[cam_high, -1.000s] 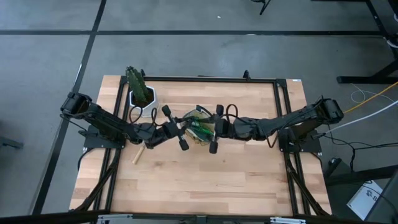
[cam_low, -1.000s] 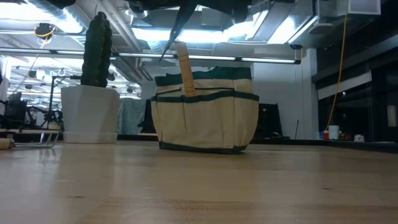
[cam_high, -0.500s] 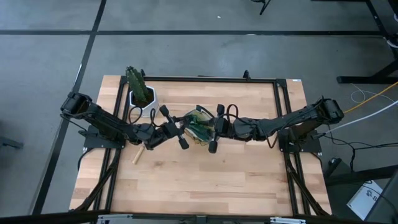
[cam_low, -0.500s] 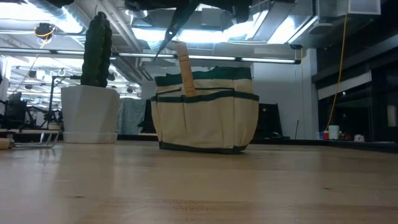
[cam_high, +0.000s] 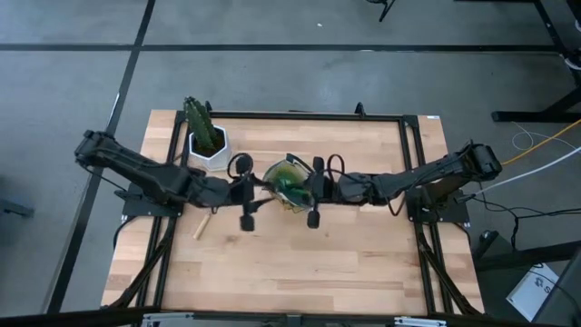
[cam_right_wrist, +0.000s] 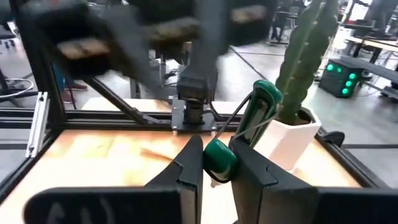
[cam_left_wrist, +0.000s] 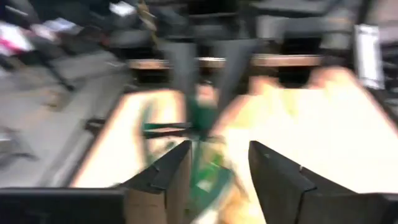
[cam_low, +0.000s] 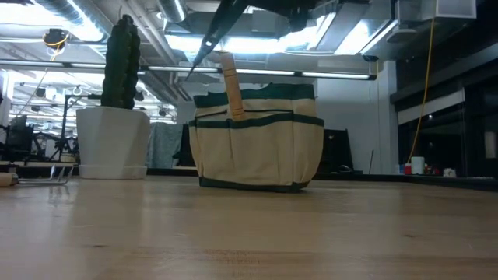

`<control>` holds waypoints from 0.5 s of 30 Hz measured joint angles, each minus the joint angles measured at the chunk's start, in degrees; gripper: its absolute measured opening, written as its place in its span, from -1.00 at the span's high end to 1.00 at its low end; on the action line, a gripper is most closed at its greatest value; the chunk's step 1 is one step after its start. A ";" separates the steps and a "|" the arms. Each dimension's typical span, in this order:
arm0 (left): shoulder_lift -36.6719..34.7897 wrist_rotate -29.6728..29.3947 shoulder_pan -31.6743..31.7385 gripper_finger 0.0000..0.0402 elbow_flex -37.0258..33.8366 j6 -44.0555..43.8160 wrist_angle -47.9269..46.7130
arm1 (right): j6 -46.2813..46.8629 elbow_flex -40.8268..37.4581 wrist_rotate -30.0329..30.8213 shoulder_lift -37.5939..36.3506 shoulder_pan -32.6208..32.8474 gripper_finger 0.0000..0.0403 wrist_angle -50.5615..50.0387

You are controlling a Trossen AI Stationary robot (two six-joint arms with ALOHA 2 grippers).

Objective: Pick & Place Garden tools in Gardening bag
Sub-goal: Put the fruit pruner into the gardening bag

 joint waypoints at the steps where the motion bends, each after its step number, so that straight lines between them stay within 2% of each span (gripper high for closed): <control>1: -0.33 2.63 0.29 0.20 1.86 -0.76 -3.71 | -0.56 0.04 -0.83 0.00 -0.08 0.74 0.00; 6: -0.70 18.39 4.11 0.03 11.28 -2.74 -15.34 | -3.54 1.97 -7.69 0.00 0.12 0.74 -3.17; 10: -0.56 21.89 6.60 -0.04 14.40 -4.17 -19.02 | -6.53 2.78 -17.85 0.00 0.05 0.74 -4.00; 15: 0.44 30.96 9.19 -0.03 14.57 -6.20 -20.63 | -6.61 2.80 -19.50 0.00 0.23 0.74 -4.19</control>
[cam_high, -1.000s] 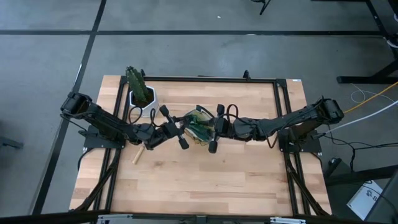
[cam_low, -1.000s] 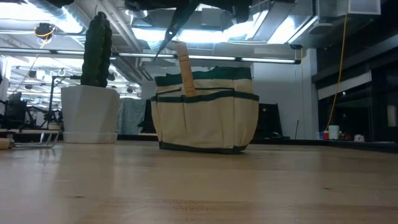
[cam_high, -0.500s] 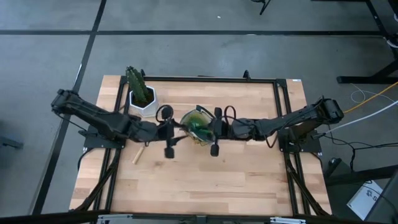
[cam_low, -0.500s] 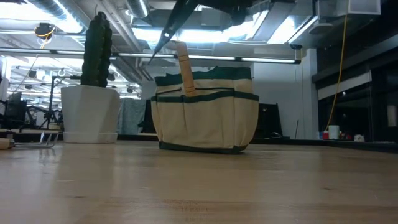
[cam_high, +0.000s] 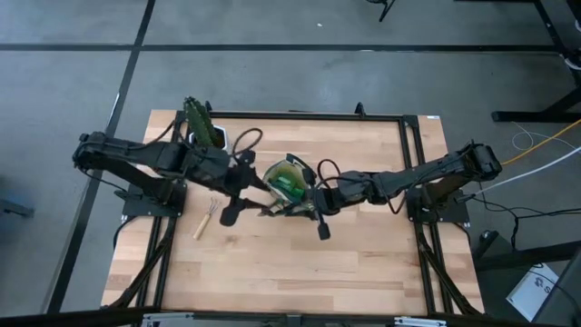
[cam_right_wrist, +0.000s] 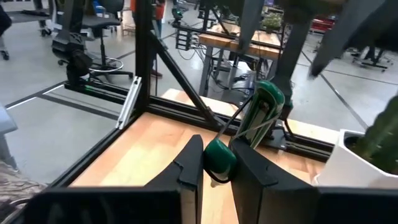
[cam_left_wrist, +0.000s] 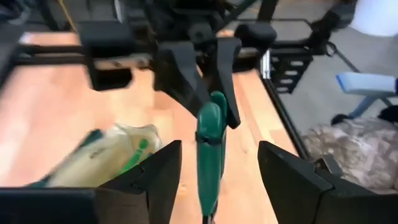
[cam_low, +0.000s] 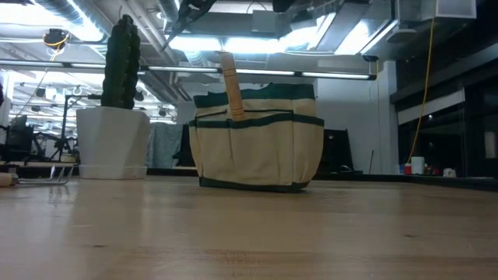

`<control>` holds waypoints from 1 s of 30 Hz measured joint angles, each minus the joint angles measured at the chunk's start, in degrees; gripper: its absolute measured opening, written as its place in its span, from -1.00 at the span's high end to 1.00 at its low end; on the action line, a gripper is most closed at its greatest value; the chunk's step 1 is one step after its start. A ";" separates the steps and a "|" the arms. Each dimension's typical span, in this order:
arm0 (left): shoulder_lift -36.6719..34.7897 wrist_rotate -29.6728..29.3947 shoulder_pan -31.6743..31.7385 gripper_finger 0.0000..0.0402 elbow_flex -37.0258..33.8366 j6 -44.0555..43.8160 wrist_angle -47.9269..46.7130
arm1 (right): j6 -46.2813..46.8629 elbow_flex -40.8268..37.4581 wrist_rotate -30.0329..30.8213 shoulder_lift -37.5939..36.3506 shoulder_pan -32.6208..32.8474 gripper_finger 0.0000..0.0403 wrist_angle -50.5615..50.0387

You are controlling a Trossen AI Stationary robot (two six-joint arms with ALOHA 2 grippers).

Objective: Pick & Place Garden tools in Gardening bag
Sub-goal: Put the fruit pruner into the gardening bag

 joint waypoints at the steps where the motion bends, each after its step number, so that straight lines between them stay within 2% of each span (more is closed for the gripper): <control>1: 0.72 0.80 0.11 -0.03 -0.01 -0.09 0.07 | -0.08 0.00 -0.42 0.00 0.00 0.74 -0.02; 9: 9.09 0.52 0.11 -0.01 0.48 3.58 2.92 | -0.44 0.02 -2.42 0.00 0.00 0.74 -1.08; 14: 10.65 0.77 0.13 0.06 2.78 4.54 3.68 | -0.44 0.02 -2.41 0.00 0.01 0.74 -3.06; 18: 10.12 1.39 0.13 0.22 3.42 3.41 2.73 | -0.44 0.02 -2.41 0.00 0.05 0.74 -3.43; 24: 9.93 3.73 0.20 0.63 3.48 0.71 0.56 | -0.59 0.02 -2.61 0.00 0.17 0.74 -3.41; 30: 9.89 3.79 0.20 0.66 3.48 0.67 0.50 | -0.54 0.02 -2.38 0.00 0.48 0.74 -3.34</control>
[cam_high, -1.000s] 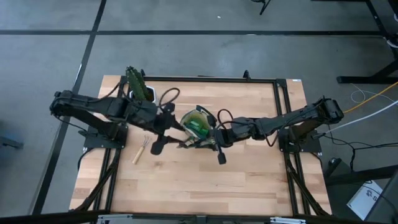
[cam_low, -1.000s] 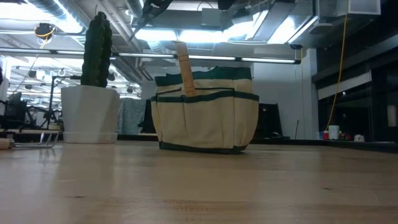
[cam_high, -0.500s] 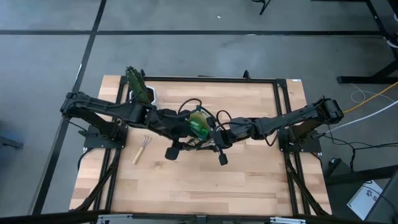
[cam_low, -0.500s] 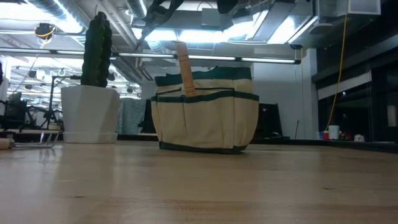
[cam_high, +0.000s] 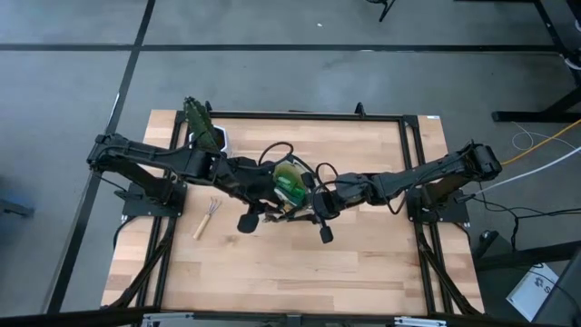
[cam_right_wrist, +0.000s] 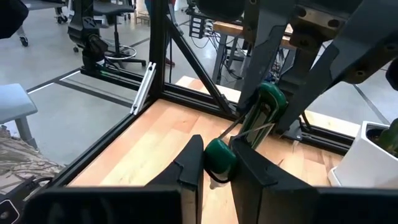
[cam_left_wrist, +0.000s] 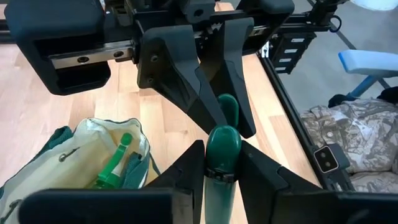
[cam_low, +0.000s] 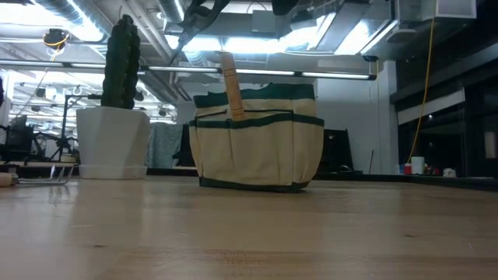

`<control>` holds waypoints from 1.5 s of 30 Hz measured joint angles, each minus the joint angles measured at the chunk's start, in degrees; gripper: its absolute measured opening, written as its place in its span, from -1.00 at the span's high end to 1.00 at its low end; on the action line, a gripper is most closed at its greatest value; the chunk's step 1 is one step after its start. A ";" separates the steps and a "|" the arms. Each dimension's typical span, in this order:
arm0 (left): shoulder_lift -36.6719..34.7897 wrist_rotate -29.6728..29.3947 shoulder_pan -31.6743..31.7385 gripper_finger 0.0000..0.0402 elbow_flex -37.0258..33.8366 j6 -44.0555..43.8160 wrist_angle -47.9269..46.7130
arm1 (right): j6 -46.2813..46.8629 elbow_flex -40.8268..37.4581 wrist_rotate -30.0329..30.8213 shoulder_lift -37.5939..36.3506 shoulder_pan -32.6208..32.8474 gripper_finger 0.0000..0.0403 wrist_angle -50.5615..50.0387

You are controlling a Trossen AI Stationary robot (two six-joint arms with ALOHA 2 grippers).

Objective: Pick & Place Garden tools in Gardening bag
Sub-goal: Put the fruit pruner into the gardening bag

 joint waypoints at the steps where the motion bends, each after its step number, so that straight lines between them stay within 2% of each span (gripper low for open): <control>1: 0.00 0.00 -0.02 0.66 -0.02 0.00 0.00 | 0.08 0.00 -0.02 0.00 0.00 0.74 0.00; 3: 0.00 -0.03 -0.02 0.66 -0.01 0.00 -0.09 | 0.33 0.00 0.00 0.00 0.00 0.74 -0.05; 5: 0.00 -0.58 -0.02 0.66 -0.02 0.00 -0.28 | 0.46 0.00 0.23 0.00 0.00 0.66 -0.47; 11: 0.00 -0.87 -0.24 0.66 -0.11 -0.68 -5.04 | 3.91 0.04 3.47 -0.07 0.00 0.11 -3.91; 14: -0.02 -5.28 -1.25 0.66 -0.11 -0.45 -6.74 | 5.24 0.04 3.65 -0.14 -0.04 -0.10 -6.21; 17: -0.80 -8.15 -2.74 0.66 -0.15 1.18 -6.53 | 6.66 0.04 3.79 -1.62 -0.02 -0.22 -9.70; 21: -3.18 -11.15 -5.34 0.66 -2.29 4.69 -4.15 | 6.77 0.04 5.16 -4.93 1.20 -0.24 -16.20; 25: -7.71 -11.97 -6.75 0.66 -8.83 8.83 3.23 | 6.69 0.02 5.13 -8.72 3.70 -0.20 -20.24; 30: -14.75 -6.69 -6.80 0.66 -20.33 15.09 17.06 | 6.33 -0.02 5.15 -11.65 6.58 -0.14 -22.45; 34: -20.27 -4.71 -4.82 0.66 -30.44 18.73 28.03 | 6.16 -0.02 5.16 -12.86 8.02 -0.12 -22.71; 38: -24.56 -1.26 -1.95 0.66 -39.88 23.41 40.67 | 6.16 -0.04 9.38 -12.90 9.43 -0.11 -21.82; 41: -26.12 0.39 0.77 0.66 -44.94 25.71 46.23 | 6.42 -0.04 12.71 -12.90 9.94 -0.11 -21.18; 45: -26.05 2.90 4.32 0.66 -49.01 26.78 51.50 | 7.40 -0.07 14.17 -12.90 10.08 -0.11 -19.10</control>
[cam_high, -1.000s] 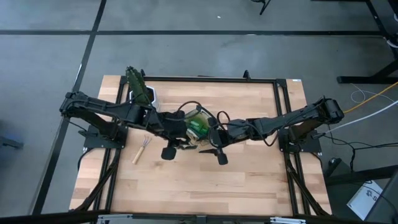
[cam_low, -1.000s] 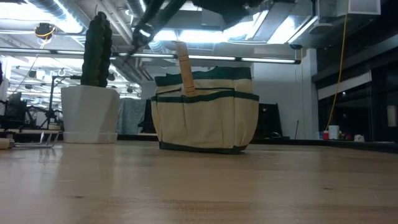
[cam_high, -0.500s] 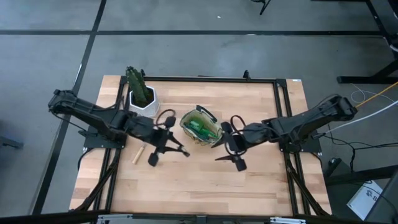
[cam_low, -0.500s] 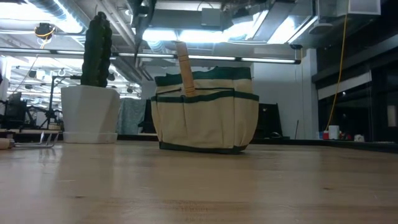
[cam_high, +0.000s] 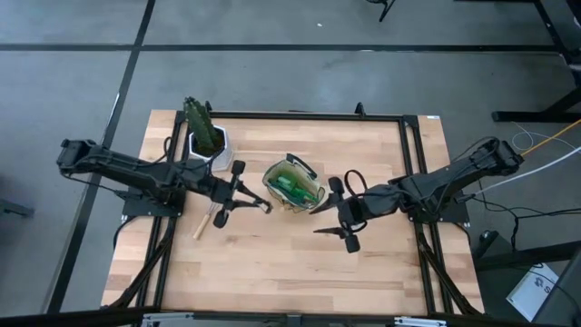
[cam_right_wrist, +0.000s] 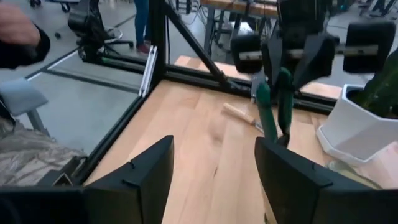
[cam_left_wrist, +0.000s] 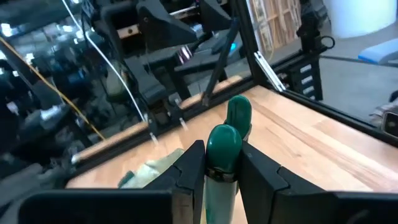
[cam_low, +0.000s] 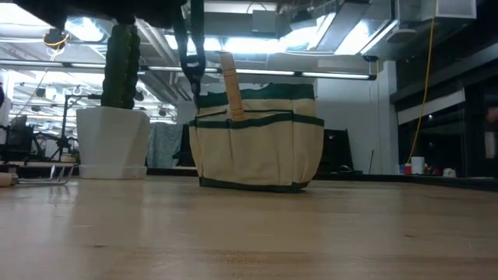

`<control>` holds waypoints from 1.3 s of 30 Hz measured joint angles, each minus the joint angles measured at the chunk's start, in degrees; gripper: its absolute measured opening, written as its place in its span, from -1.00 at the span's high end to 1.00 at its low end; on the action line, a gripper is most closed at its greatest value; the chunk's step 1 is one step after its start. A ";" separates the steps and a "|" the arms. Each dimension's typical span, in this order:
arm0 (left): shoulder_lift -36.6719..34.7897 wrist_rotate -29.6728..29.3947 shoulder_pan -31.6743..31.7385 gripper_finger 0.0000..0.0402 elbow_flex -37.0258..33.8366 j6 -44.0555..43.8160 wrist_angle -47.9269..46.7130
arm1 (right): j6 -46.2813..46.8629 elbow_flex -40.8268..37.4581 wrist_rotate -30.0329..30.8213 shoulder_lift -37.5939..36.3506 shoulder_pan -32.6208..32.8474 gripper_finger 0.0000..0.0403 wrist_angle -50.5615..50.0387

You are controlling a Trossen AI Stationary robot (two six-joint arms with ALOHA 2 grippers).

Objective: Pick & Place Garden tools in Gardening bag
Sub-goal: Put the fruit pruner into the gardening bag

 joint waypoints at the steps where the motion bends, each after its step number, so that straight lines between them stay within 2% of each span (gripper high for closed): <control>1: 0.41 1.04 1.01 0.66 -0.63 0.59 1.94 | 0.07 0.00 0.00 0.00 0.00 -0.11 0.68; 6: 1.66 4.08 4.28 0.66 -1.70 0.91 6.15 | 0.25 0.00 0.00 0.02 -0.15 -0.11 2.77; 17: 2.65 4.57 7.68 0.66 -1.70 1.57 5.23 | 0.26 0.00 2.99 0.02 -0.17 -0.11 3.25; 30: 13.49 4.81 7.68 0.67 -1.69 3.21 10.17 | 0.27 0.00 3.43 0.04 -0.20 -0.11 3.32; 39: 16.28 4.31 9.97 0.63 -1.67 2.88 10.49 | 0.25 0.00 3.41 0.07 -0.20 -0.11 3.11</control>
